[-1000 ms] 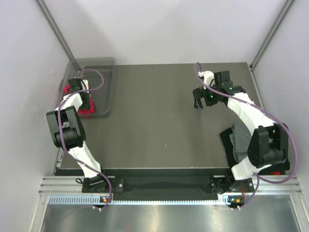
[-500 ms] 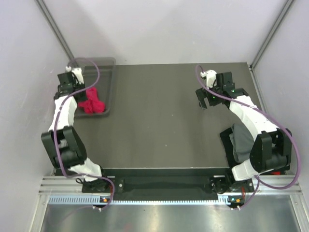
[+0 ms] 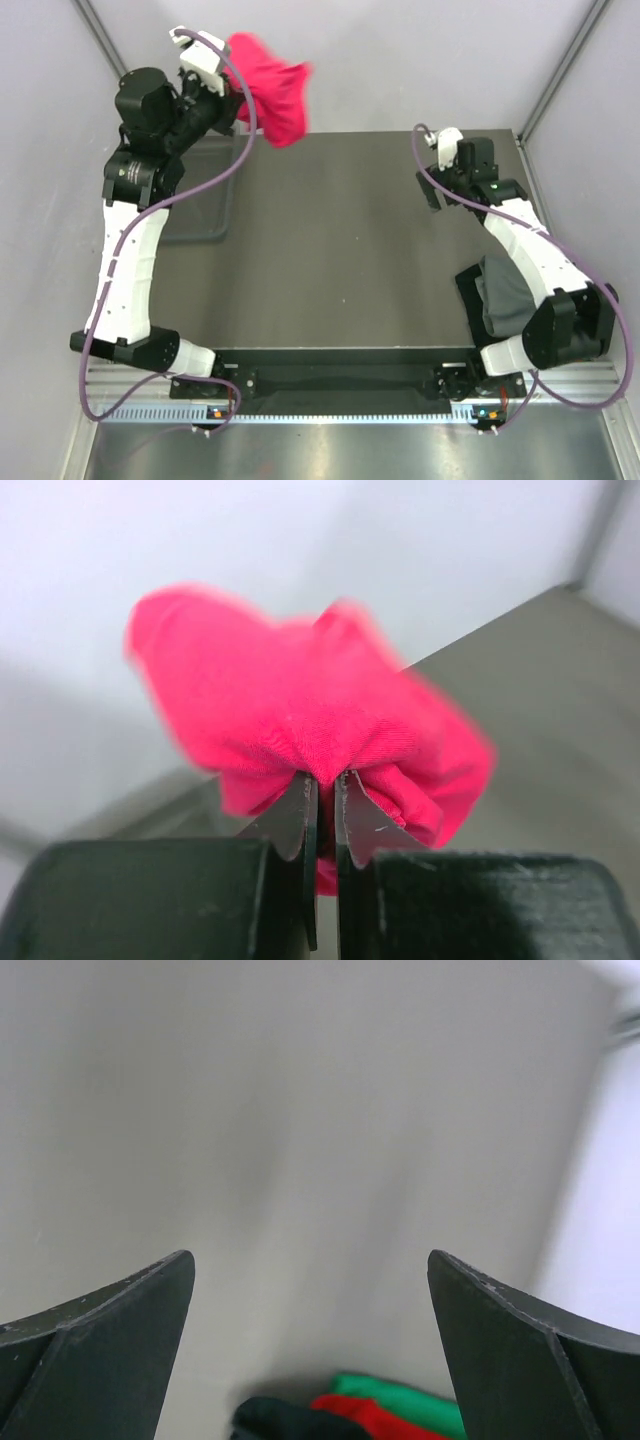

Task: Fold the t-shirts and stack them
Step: Move the tshirt to the center of the board, then flatten the tshirt out

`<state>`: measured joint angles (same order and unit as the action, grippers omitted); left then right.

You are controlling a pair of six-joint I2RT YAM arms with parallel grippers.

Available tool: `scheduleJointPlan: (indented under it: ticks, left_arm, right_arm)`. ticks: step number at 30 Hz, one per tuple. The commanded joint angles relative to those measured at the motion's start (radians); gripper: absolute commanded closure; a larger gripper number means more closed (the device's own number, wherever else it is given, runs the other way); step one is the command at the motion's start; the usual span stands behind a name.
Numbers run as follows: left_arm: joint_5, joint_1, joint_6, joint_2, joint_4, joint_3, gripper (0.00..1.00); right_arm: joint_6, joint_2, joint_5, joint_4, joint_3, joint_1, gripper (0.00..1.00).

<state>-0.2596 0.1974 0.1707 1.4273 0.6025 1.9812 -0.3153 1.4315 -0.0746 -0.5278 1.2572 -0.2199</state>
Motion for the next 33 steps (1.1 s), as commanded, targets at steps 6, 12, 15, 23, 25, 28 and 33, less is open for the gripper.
scheduleJointPlan:
  ticks: [6,12,15,23,25,28,33]
  left_arm:
    - [-0.044,0.203,-0.01,0.12,0.086,-0.066,1.0]
    - [-0.127,0.227,-0.08,0.263,0.045,-0.224,0.42]
    - [-0.066,0.226,-0.094,0.274,0.017,-0.3,0.34]
    - [0.08,0.169,-0.047,0.059,-0.22,-0.729,0.25]
    - [0.038,0.107,-0.077,-0.017,-0.24,-0.82,0.26]
    - [-0.021,0.009,-0.108,-0.131,-0.277,-0.915,0.31]
    - [-0.055,-0.088,-0.114,-0.232,-0.256,-0.937,0.31]
  right_arm:
    - [0.096,-0.121,0.066,0.02,0.173,0.086,0.0]
    - [0.145,-0.095,0.278,-0.021,0.254,0.088,0.0]
    - [-0.047,-0.137,0.373,-0.026,0.161,0.016,0.0]
    - [-0.396,-0.157,0.226,0.06,-0.257,-0.41,0.08]
    - [-0.445,-0.134,0.225,0.106,-0.311,-0.468,0.15]
    - [-0.493,-0.083,0.196,0.173,-0.364,-0.499,0.23]
    - [-0.496,-0.02,0.211,0.239,-0.398,-0.513,0.25]
